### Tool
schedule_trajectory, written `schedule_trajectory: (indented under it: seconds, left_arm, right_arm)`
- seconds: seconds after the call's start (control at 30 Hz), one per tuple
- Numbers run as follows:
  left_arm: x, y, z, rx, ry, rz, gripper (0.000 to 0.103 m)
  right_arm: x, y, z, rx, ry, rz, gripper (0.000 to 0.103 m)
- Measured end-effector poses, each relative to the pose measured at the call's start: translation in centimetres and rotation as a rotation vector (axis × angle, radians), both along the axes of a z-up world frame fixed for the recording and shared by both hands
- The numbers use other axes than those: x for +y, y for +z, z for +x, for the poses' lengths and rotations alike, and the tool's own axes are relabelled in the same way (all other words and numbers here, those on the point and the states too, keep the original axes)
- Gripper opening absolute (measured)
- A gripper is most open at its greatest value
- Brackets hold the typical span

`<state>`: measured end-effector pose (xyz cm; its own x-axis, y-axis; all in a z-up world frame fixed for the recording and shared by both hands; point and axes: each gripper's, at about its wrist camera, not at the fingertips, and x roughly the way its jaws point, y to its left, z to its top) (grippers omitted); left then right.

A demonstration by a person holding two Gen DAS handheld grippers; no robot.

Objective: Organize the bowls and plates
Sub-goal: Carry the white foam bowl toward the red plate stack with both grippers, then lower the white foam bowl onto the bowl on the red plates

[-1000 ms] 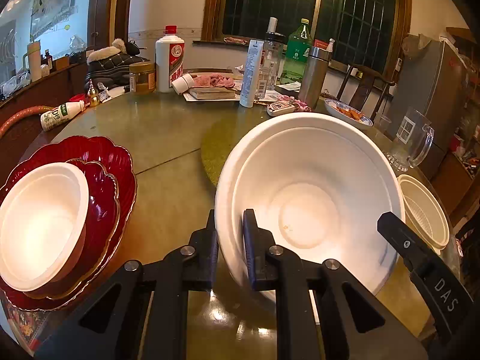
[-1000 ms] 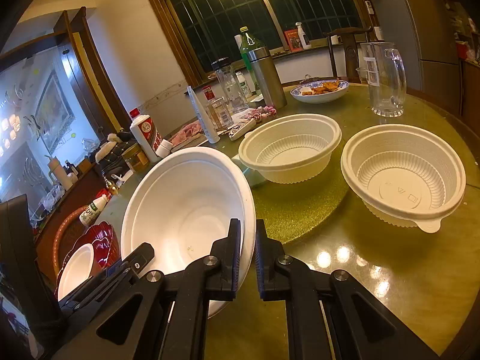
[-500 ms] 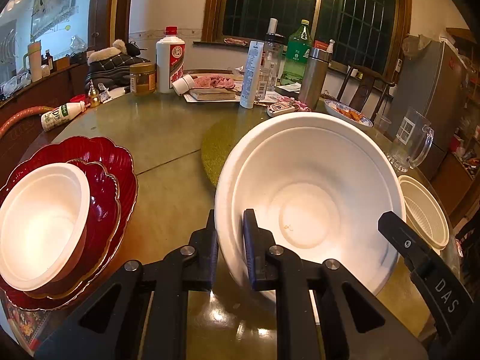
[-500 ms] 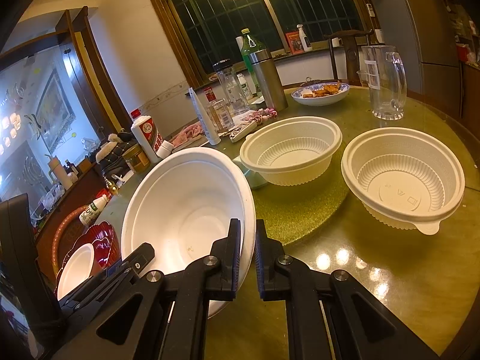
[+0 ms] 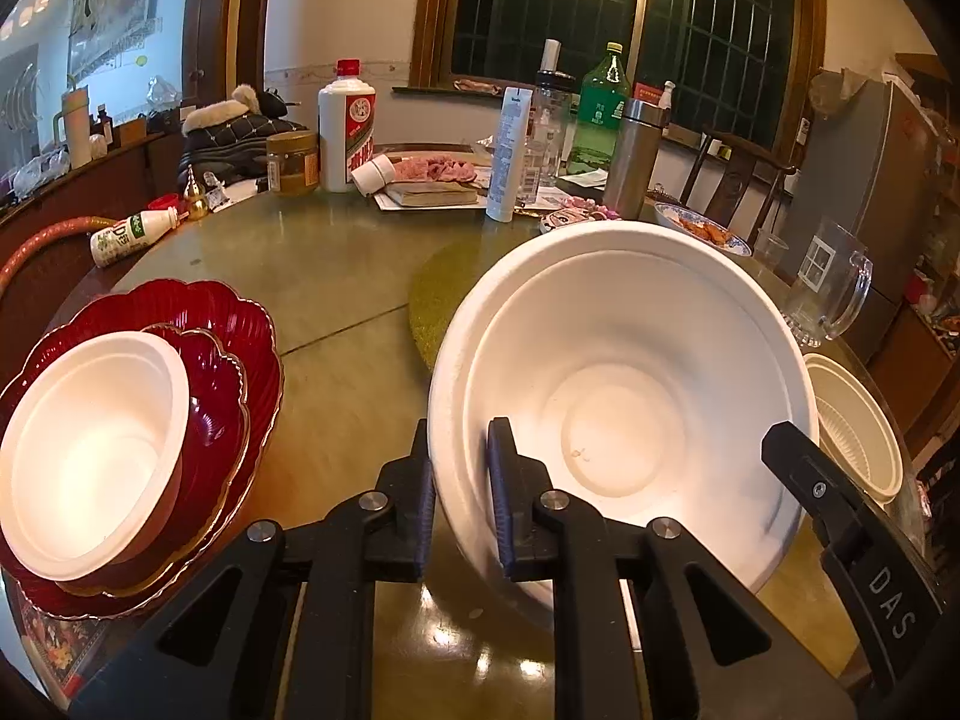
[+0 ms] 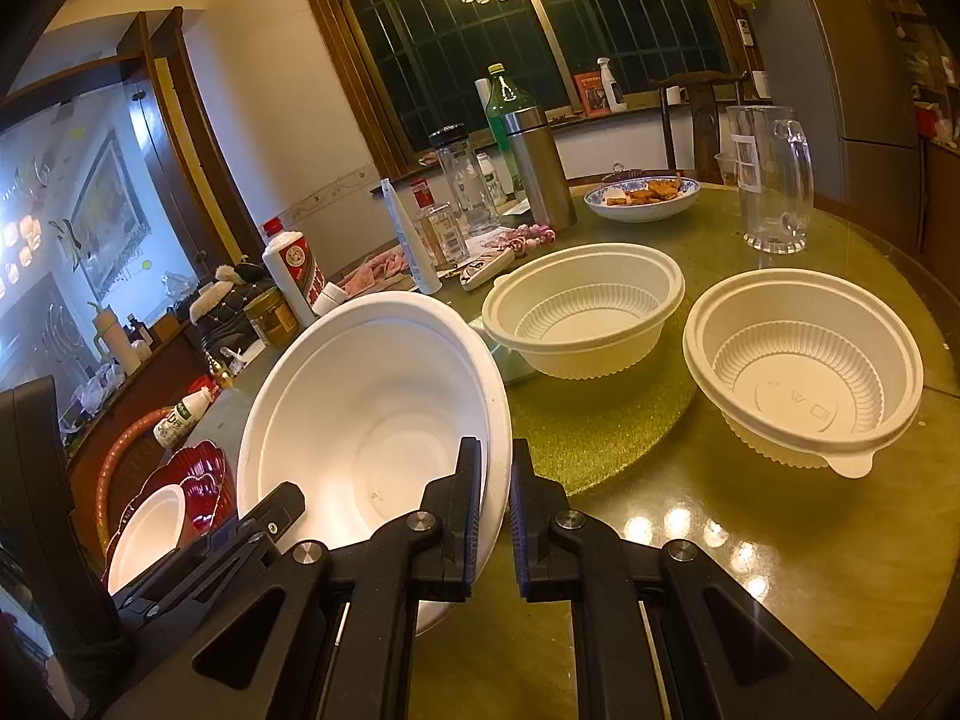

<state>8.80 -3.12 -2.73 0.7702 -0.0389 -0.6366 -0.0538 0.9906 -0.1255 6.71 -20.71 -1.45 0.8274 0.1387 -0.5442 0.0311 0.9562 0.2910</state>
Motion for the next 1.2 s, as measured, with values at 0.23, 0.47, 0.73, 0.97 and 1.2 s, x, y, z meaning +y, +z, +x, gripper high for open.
schedule_trajectory:
  seconds: [0.23, 0.47, 0.73, 0.97, 1.2]
  left_arm:
    - [0.7, 0.9, -0.5, 0.015, 0.001, -0.006, 0.014]
    - [2.1, 2.5, -1.2, 0.010, 0.017, -0.021, 0.014]
    - [5.2, 4.3, -2.3, -0.007, 0.063, -0.022, 0.014]
    - [8.7, 5.5, -3.5, -0.028, 0.132, -0.009, 0.014]
    - [12.9, 5.9, -4.4, -0.023, 0.211, 0.012, 0.014]
  right_arm:
    - [0.3, 0.8, -0.5, -0.005, 0.011, -0.002, 0.008]
    - [1.7, 2.6, -1.2, -0.029, 0.041, -0.016, 0.008]
    - [4.6, 4.6, -1.6, -0.054, 0.108, -0.017, 0.008]
    - [8.2, 5.9, -1.6, -0.072, 0.184, -0.014, 0.008]
    - [12.2, 6.0, -1.0, -0.053, 0.275, 0.009, 0.009]
